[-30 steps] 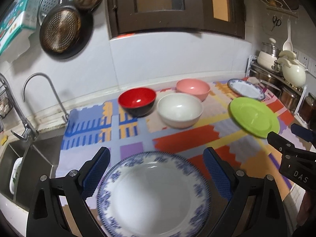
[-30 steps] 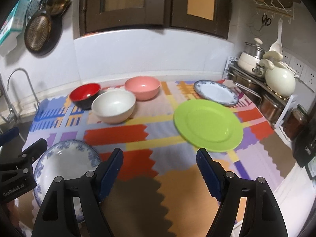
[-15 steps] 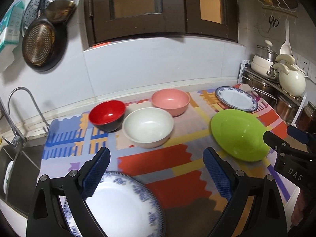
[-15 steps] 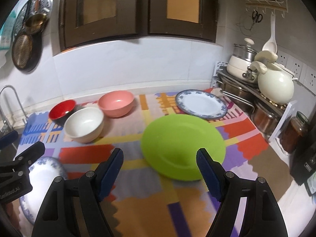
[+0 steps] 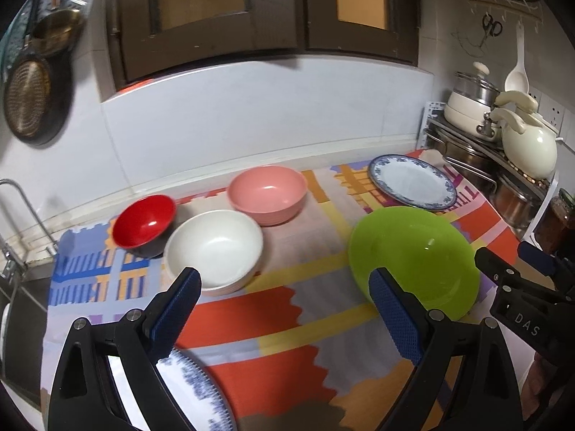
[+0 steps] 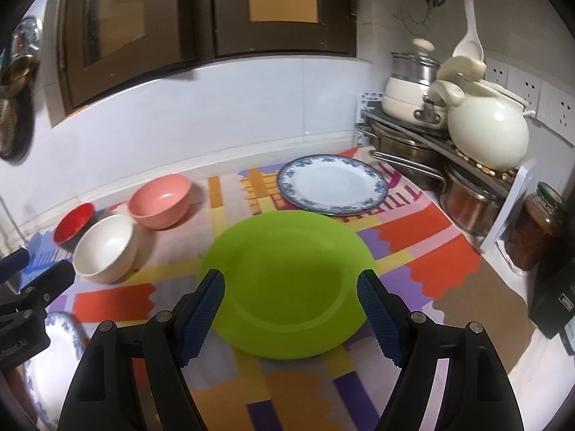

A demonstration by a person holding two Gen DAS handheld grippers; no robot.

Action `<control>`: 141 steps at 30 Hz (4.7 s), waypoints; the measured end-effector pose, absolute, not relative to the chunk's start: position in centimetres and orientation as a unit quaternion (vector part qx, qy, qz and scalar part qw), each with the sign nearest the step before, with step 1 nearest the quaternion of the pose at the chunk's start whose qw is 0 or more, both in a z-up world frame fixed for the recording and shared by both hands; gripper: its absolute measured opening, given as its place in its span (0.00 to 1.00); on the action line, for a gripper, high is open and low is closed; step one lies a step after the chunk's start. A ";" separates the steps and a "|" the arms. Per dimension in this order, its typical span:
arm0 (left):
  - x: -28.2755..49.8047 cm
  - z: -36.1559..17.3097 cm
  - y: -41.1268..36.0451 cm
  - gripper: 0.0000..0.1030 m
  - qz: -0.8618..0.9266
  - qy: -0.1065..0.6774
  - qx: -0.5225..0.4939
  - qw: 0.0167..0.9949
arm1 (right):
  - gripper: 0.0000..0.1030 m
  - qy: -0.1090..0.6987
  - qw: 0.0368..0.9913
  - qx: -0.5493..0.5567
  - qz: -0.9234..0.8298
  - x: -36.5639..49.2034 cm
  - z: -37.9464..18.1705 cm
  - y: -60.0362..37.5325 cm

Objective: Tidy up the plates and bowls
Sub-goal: 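Move both grippers to the rim of the lime-green plate, then close both grippers on the lime-green plate rim, then lift the lime-green plate with both grippers and carry it toward the blue-and-white plate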

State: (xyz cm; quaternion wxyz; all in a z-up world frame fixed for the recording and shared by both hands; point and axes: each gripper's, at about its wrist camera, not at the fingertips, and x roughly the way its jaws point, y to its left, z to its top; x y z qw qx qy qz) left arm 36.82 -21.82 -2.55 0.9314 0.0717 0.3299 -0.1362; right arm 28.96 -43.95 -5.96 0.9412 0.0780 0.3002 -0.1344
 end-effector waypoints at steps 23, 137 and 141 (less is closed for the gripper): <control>44.1 -8.2 -31.8 0.86 -0.161 0.408 0.099 0.893 | 0.75 0.351 0.911 0.131 -0.170 34.1 -11.1 -52.3; 36.4 -5.2 -11.7 0.35 -0.022 0.403 -0.039 0.914 | 0.38 0.355 0.934 0.035 0.003 31.6 -5.9 -36.5; 35.7 -4.9 -9.7 0.35 -0.008 0.399 -0.044 0.916 | 0.38 0.352 0.935 0.030 0.016 31.5 -5.6 -34.6</control>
